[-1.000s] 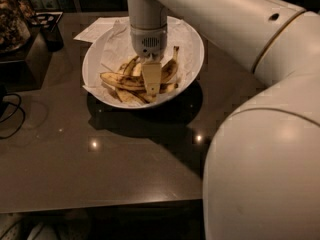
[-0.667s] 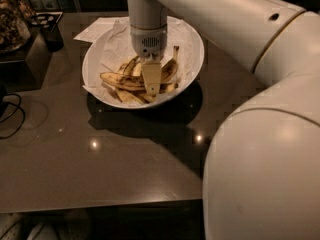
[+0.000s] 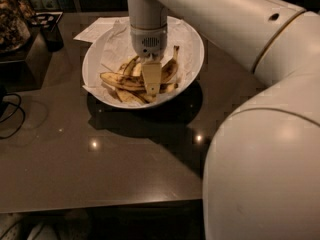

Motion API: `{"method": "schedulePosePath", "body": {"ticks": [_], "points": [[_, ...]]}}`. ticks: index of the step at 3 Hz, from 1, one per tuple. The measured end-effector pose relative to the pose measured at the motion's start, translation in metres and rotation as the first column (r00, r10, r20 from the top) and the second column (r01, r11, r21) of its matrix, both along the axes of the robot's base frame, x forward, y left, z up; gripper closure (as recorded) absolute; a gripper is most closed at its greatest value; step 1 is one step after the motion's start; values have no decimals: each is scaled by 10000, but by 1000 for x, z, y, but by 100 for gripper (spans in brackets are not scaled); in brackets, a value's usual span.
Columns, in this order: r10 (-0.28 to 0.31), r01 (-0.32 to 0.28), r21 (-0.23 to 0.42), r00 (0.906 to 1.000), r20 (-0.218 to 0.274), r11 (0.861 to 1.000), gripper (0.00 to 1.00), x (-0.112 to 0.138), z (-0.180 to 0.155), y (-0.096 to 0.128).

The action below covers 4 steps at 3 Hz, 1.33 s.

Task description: Pick banana from white bowl

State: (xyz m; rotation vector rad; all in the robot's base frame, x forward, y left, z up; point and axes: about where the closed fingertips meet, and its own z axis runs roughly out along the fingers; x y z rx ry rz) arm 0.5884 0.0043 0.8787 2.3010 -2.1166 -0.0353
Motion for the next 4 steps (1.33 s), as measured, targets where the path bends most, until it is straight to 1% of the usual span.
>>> {"method": "schedulePosePath", "body": {"ticks": [4], "points": [[-1,1,2,10000,3,10000,100,0,-1,0]]}}
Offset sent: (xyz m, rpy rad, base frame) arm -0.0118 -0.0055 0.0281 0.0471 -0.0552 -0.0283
